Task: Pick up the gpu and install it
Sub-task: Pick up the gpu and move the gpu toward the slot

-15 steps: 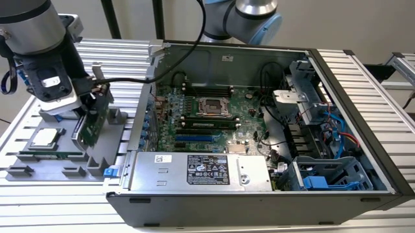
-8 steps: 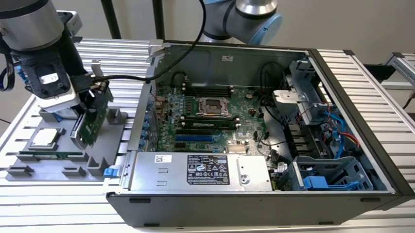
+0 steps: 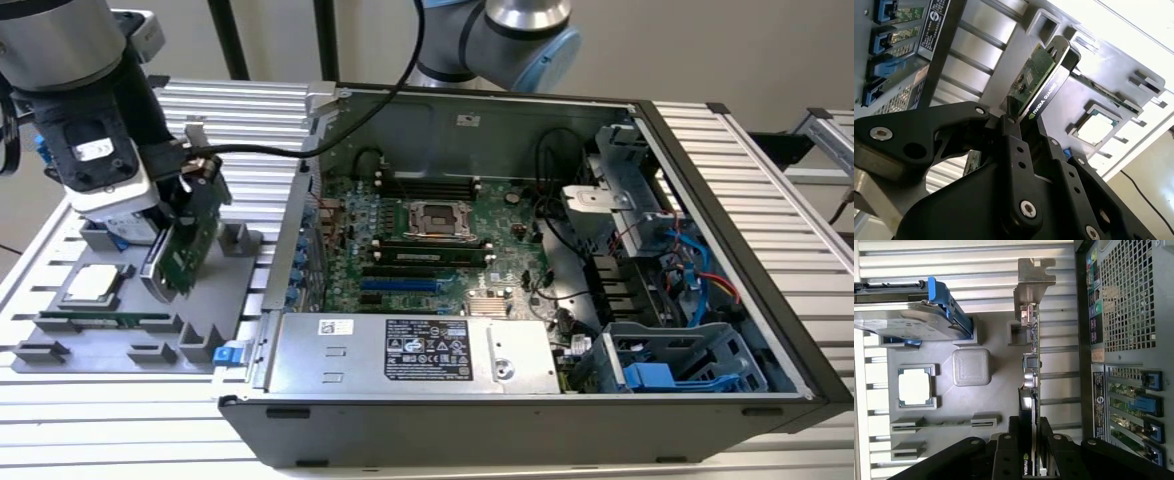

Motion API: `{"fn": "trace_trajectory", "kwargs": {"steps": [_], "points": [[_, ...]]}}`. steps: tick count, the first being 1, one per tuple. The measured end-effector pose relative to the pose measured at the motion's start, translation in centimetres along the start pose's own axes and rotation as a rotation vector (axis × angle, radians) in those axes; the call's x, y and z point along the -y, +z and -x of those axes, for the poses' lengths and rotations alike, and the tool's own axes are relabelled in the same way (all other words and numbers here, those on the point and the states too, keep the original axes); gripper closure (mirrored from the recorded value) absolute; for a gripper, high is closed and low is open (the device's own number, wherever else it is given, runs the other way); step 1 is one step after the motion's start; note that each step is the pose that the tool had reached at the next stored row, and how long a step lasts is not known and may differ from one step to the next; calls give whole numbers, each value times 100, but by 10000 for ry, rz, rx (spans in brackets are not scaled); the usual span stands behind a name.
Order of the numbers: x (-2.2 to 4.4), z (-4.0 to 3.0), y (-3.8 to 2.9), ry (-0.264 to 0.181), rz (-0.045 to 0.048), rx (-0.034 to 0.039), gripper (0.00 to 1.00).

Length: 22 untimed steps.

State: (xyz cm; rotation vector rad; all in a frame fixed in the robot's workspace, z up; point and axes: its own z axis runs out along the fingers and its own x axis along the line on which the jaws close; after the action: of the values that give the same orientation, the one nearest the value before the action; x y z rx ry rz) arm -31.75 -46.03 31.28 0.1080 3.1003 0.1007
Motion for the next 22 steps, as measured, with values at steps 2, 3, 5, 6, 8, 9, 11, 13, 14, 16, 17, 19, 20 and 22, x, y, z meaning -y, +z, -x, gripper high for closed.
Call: {"fn": "trace_trajectory", "kwargs": {"steps": [2, 3, 5, 6, 8, 9, 11, 13, 14, 16, 17, 19, 20, 22], "points": [[-2, 1, -27, 0, 0, 0, 100], [-3, 1, -43, 0, 0, -1, 100], [-5, 2, -71, 0, 0, 0, 100], [-5, 2, -76, 0, 1, 0, 100], [-5, 3, -76, 0, 2, 2, 100], [-5, 3, -79, 0, 0, 0, 100], [-5, 3, -82, 0, 1, 0, 100], [-5, 3, -83, 0, 1, 0, 100], [-6, 3, -83, 0, 1, 0, 100], [-5, 3, -84, 0, 0, 0, 100], [-6, 3, -84, 0, 1, 0, 100], [-6, 3, -92, 0, -3, -3, 100], [-6, 3, -99, 0, -3, -3, 100], [-8, 4, -116, 0, 1, 0, 100]]}}
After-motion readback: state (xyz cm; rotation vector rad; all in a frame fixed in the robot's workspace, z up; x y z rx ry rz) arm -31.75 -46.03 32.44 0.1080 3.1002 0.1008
